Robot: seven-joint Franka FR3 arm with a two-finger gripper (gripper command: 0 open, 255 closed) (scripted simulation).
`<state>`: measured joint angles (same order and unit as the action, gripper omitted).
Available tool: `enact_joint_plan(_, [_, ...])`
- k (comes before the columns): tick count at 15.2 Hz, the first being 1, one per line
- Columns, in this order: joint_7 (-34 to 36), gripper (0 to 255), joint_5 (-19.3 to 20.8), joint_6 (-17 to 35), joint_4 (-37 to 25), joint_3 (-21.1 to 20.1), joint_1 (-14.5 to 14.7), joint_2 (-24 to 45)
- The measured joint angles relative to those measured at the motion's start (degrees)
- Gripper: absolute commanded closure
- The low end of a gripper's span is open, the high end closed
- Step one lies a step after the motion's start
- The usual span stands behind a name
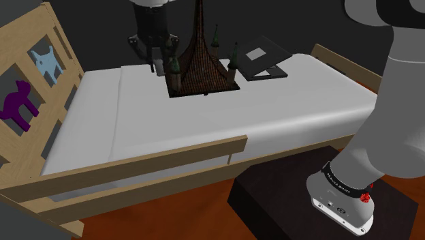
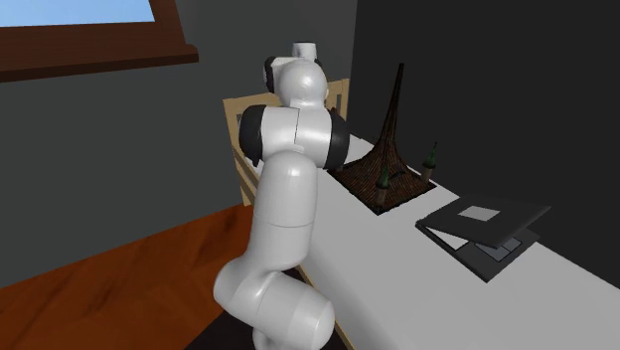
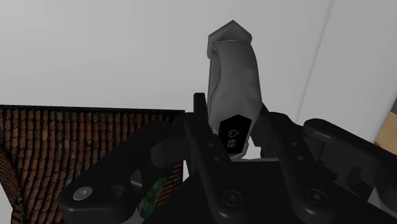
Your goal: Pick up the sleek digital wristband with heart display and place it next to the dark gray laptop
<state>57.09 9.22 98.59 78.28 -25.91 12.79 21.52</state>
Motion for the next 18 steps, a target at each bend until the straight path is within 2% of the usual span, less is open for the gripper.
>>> enact_joint_plan(1, [0.01,255,0.04,-0.77,-0.88,-0.02,0.13,0.13])
enact_joint_plan(3, [-1.47,255,-1.10,-0.02,2.28,0.09,-1.59,-2.49])
enact_joint_plan(8, [-7.42,255,-5.21,3.13,13.65,1.18,-7.03,-11.61])
enact_joint_plan(12, [-13.53,255,-8.21,5.00,21.54,3.28,-10.84,-18.31])
enact_joint_plan(18, [-22.35,255,-11.23,6.65,30.97,7.34,-14.84,-26.51])
